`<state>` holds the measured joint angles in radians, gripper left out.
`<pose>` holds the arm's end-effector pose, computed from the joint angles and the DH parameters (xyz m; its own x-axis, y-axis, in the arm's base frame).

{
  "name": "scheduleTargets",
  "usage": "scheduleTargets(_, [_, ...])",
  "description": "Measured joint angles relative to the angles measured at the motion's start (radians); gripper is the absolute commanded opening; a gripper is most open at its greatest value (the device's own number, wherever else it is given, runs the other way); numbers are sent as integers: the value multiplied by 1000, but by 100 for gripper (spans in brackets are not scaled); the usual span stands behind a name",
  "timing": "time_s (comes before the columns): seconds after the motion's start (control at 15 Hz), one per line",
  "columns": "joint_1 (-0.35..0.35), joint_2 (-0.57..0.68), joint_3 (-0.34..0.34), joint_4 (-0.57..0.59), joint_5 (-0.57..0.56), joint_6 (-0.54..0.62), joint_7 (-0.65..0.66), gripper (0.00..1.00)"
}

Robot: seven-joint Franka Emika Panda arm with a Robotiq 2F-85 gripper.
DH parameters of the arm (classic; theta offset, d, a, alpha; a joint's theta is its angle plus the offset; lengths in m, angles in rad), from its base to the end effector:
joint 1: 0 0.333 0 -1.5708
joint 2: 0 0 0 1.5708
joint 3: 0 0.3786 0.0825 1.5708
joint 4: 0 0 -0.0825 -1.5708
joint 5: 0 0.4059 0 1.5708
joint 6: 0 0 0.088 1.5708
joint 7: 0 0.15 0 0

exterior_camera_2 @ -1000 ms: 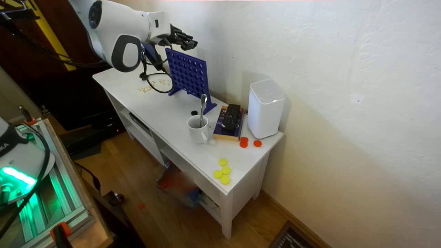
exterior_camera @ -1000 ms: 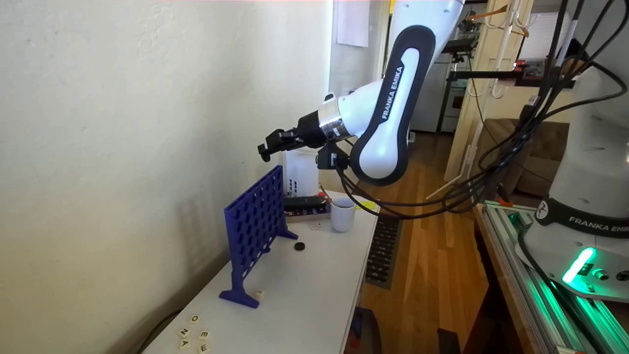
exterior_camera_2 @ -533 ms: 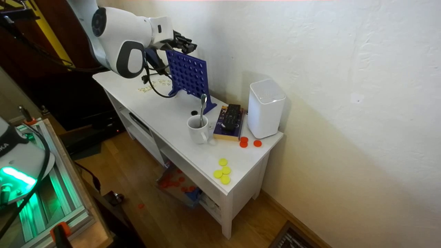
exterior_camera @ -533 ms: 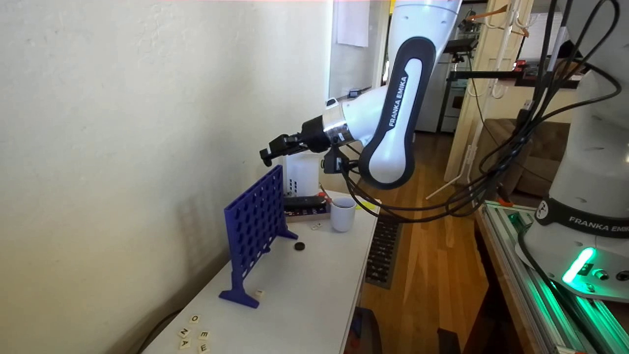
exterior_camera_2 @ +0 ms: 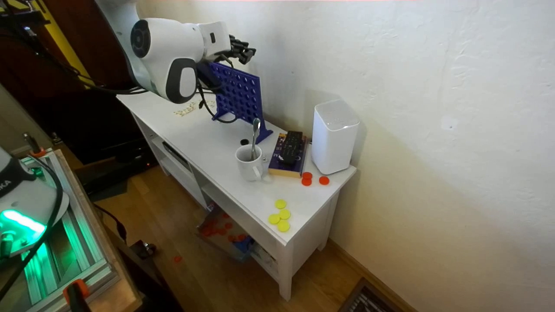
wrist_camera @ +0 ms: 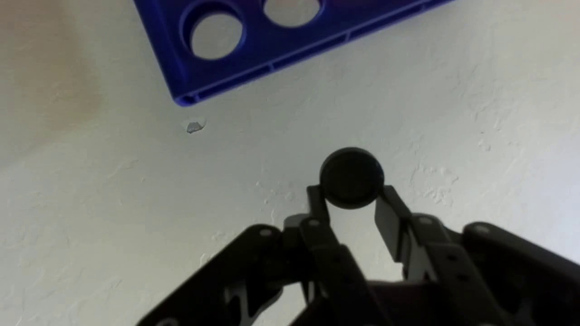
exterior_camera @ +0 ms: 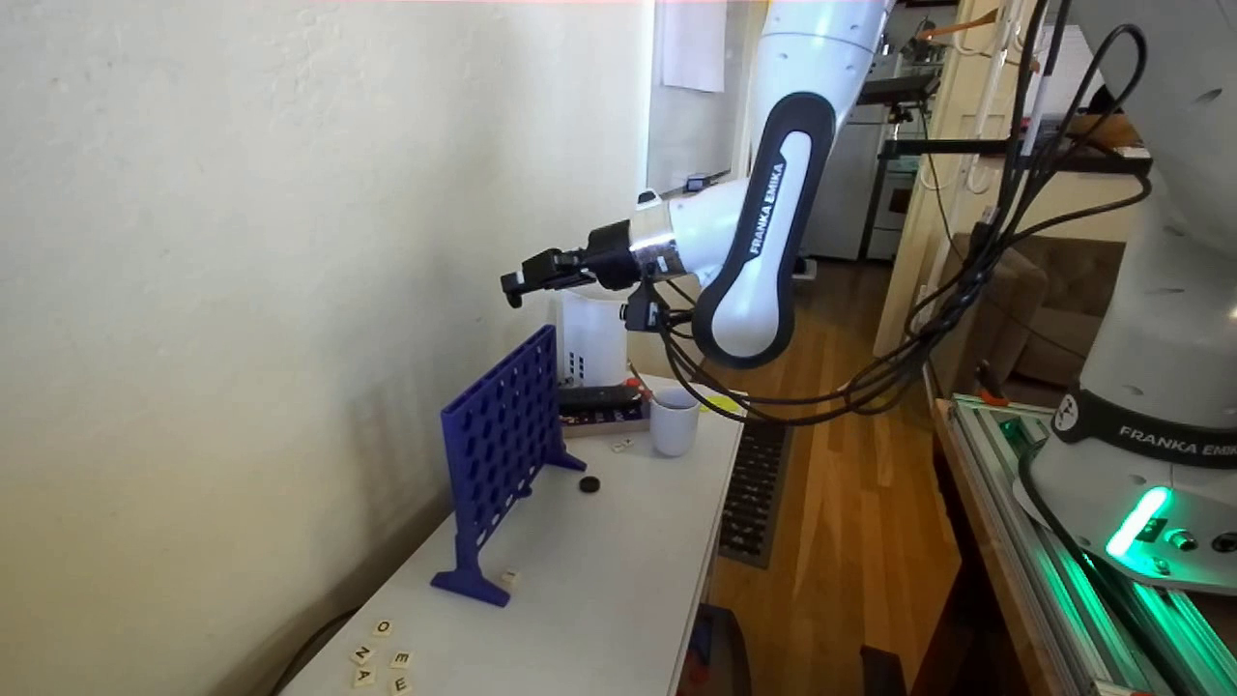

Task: Put one dark blue circle inside the blue object

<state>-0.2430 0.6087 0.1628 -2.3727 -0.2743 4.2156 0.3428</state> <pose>0.5976 -0.0101 0.2498 0.3455 -0.3243 0.8806 0.0474 -0.9311 -0.3616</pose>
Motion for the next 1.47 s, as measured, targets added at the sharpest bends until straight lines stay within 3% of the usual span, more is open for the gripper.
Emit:
scheduleTargets(0.73, [-103, 46, 39, -6, -87, 0, 0, 8])
scheduleTargets(1.47, [-227, 49, 175, -37, -141, 0, -17, 8])
